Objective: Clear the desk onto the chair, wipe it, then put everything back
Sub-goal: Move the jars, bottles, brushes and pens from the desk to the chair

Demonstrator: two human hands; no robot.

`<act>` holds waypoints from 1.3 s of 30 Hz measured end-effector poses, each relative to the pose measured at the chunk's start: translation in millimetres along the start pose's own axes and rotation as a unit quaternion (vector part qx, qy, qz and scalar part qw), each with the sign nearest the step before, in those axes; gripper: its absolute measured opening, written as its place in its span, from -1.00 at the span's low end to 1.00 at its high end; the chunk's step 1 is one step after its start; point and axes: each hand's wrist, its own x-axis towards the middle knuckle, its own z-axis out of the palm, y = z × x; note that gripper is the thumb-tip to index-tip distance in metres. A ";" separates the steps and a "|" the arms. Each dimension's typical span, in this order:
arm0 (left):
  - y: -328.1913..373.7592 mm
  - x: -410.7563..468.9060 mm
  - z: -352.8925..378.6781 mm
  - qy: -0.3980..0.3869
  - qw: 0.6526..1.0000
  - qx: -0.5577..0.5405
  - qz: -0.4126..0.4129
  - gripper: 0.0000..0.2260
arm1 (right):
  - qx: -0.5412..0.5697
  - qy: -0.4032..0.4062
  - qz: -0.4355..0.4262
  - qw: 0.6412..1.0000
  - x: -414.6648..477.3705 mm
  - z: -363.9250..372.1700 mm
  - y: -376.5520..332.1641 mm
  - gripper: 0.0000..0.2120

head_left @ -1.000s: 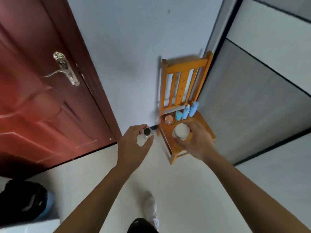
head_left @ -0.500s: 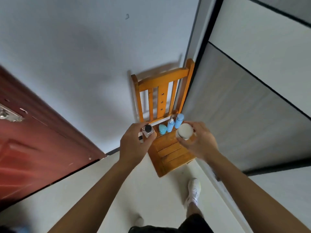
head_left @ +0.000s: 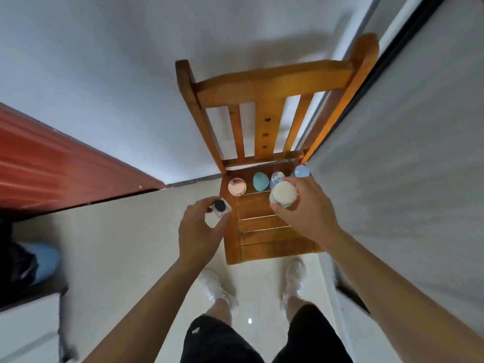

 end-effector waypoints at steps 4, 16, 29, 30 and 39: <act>-48.5 30.5 65.2 -0.039 0.997 0.013 -0.066 -0.65 | 0.012 -0.024 0.021 0.999 9.9 63.8 44.8 -0.37; -177.9 107.9 215.0 -0.077 0.990 0.005 -0.119 -0.74 | -0.046 -0.070 0.106 0.991 52.4 249.5 125.7 -0.34; -175.4 88.8 186.4 -0.021 0.998 -0.021 -0.061 -0.65 | -0.049 -0.054 0.039 0.997 40.4 218.6 97.8 -0.33; -167.0 86.0 170.1 -0.017 0.999 -0.001 -0.051 -0.61 | -0.044 -0.041 0.024 0.998 36.3 203.8 86.9 -0.36; 1.6 41.2 -56.6 0.111 0.978 0.099 0.145 -0.48 | -0.044 0.033 -0.173 0.983 34.6 3.0 -83.9 -0.37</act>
